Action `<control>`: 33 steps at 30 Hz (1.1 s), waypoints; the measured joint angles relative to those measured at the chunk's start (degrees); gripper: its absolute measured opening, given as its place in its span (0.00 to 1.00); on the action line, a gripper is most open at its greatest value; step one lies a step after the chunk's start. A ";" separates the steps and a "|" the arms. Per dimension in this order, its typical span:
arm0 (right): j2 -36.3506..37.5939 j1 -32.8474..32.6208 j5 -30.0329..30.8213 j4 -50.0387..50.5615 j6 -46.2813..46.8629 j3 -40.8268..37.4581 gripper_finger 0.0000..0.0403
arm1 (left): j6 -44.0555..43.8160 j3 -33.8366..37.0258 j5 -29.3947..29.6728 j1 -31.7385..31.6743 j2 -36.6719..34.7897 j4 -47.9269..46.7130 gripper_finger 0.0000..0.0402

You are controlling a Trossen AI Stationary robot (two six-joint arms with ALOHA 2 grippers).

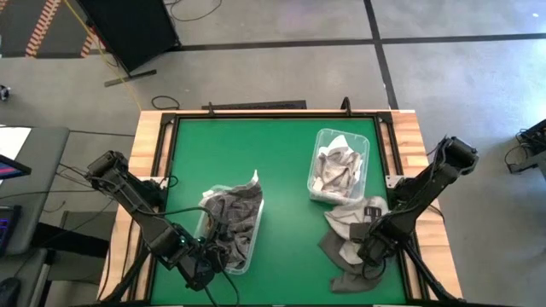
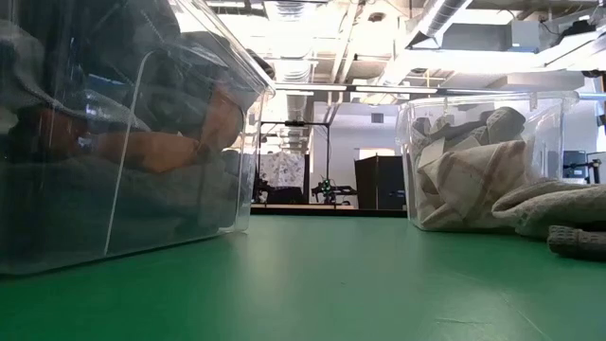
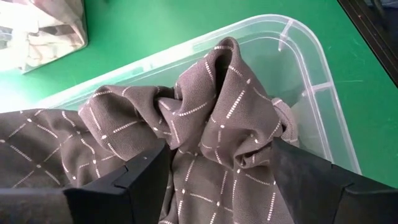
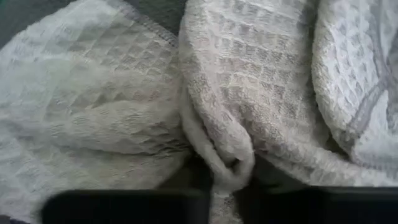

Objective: Sort towels by color in basket
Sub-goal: Put the gray towel into the top transparent bin

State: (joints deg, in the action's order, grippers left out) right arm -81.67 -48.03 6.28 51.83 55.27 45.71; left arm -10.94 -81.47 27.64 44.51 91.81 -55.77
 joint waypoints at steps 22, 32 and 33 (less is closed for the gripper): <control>0.00 2.52 34.80 31.28 -18.27 33.96 0.06 | -2.16 0.00 -0.01 0.00 0.00 0.05 0.66; 2.94 12.93 59.46 38.16 -27.81 42.86 0.06 | -2.16 0.00 -0.02 0.00 0.00 0.02 0.66; 3.53 14.44 60.98 38.13 -28.93 42.88 0.06 | -2.11 0.00 -0.02 0.00 0.00 0.00 0.66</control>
State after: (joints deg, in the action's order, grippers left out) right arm -78.14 -33.59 67.26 89.95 26.34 88.60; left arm -13.05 -81.47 27.62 44.51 91.81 -55.76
